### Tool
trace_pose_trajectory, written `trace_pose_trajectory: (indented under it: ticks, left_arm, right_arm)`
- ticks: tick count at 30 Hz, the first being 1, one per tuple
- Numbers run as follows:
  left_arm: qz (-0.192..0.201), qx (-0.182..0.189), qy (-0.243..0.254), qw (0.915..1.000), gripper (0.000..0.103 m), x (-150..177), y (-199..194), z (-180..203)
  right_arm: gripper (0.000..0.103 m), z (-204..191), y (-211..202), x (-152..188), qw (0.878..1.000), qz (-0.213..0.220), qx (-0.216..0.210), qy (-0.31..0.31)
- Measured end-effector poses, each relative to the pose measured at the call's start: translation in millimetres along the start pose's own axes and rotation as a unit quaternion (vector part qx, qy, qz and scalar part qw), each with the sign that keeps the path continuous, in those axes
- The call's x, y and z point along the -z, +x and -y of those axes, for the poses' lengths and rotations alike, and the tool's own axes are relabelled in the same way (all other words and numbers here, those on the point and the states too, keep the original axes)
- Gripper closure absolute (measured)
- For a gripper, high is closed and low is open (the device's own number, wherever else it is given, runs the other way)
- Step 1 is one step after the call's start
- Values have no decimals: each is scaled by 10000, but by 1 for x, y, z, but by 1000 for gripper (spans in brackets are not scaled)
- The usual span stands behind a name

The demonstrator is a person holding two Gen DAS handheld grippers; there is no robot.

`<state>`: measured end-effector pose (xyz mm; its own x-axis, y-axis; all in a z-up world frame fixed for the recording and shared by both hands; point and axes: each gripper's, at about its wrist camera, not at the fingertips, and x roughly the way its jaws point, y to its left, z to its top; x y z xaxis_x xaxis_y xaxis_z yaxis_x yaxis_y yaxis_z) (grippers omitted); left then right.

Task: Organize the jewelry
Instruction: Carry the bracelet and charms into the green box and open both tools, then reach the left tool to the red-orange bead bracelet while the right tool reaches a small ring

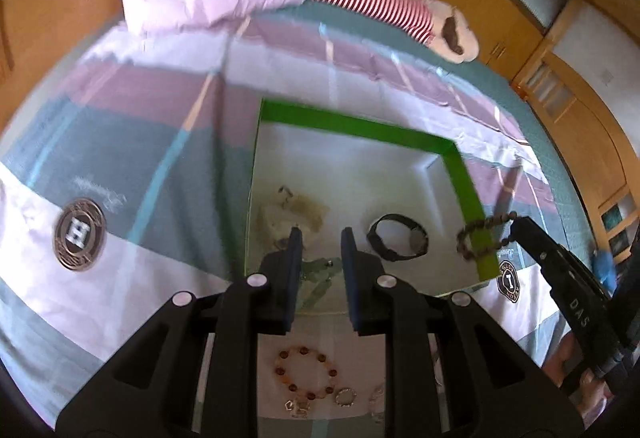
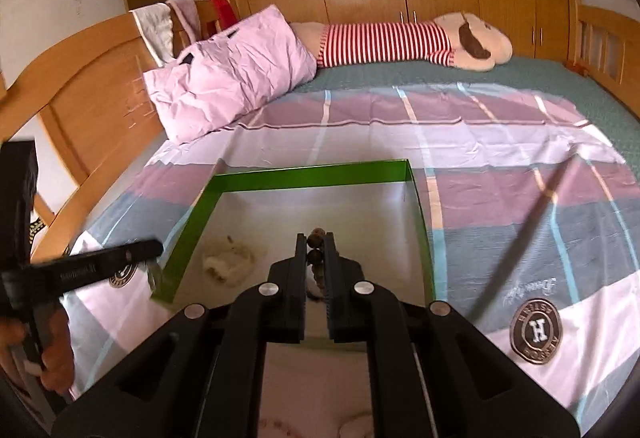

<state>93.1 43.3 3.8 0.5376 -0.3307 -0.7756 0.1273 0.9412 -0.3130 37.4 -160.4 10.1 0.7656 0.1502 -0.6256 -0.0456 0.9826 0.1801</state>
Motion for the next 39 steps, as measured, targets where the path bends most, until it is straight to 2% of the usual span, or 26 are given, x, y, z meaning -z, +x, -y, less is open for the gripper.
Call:
trace_pose_trajectory:
  ticks: [7,9,10,11,13,14,15,16,18,20,22,23,25,28,31,32,35,37,39]
  left_arm:
    - [-297,-75,102,9995,83,3,33,8]
    - [-314,-151,176,9992,83,6,37,12]
    - [-308,-216,210,9991,82,8,37,14]
    - [-321,-206,223,9990,81,10,37,16]
    - [-328,-91,220,9992,74,11,33,18]
    - [-296,-76,228,9993,67,11,29,19]
    - [-233,-100,264,9993,61,12,25,20]
    - [-128,-188,350,9991,59,14,18,23]
    - [-94,-318,452,9984,55,20,9,25]
    - [-305,-312,348,9984,51,39,1,22]
    - [-674,-340,314,9967,50,53,3,19]
    - [-905,-410,436,9941,50,63,8,20]
    - [-1113,-630,623,9898,50,75,16,21]
    - [-1419,-908,724,9830,48,87,29,19]
    - [-1561,-990,674,9805,40,88,36,15]
    - [-1575,-1015,642,9802,39,87,37,13]
    - [-1608,-983,562,9805,33,84,38,10]
    - [-1627,-1019,518,9800,33,82,39,6]
    - [-1663,-1067,472,9792,33,81,40,3]
  right_arm:
    - [95,9,30,10,9989,-411,213,-36]
    - [84,12,33,13,9983,-514,277,2]
    - [69,14,33,14,9982,-537,255,51]
    - [58,16,30,15,9983,-538,174,168]
    - [56,17,25,16,9981,-563,74,220]
    - [56,15,20,16,9981,-588,50,193]
    - [56,14,14,17,9980,-598,38,181]
    - [56,14,8,19,9979,-621,10,190]
    - [49,15,-4,24,9970,-728,-97,263]
    - [38,16,-11,33,9953,-895,-223,290]
    - [36,12,-13,49,9918,-1264,-192,60]
    - [36,11,-12,58,9892,-1463,-82,-95]
    - [34,9,-7,76,9823,-1827,204,-345]
    - [34,13,10,113,9603,-2612,800,-568]
    - [34,20,26,131,9457,-3092,905,-441]
    - [34,19,29,135,9431,-3164,915,-449]
    - [35,15,27,135,9463,-3088,841,-458]
    - [43,14,26,134,9484,-3057,737,-417]
    - [43,10,23,133,9525,-2960,601,-401]
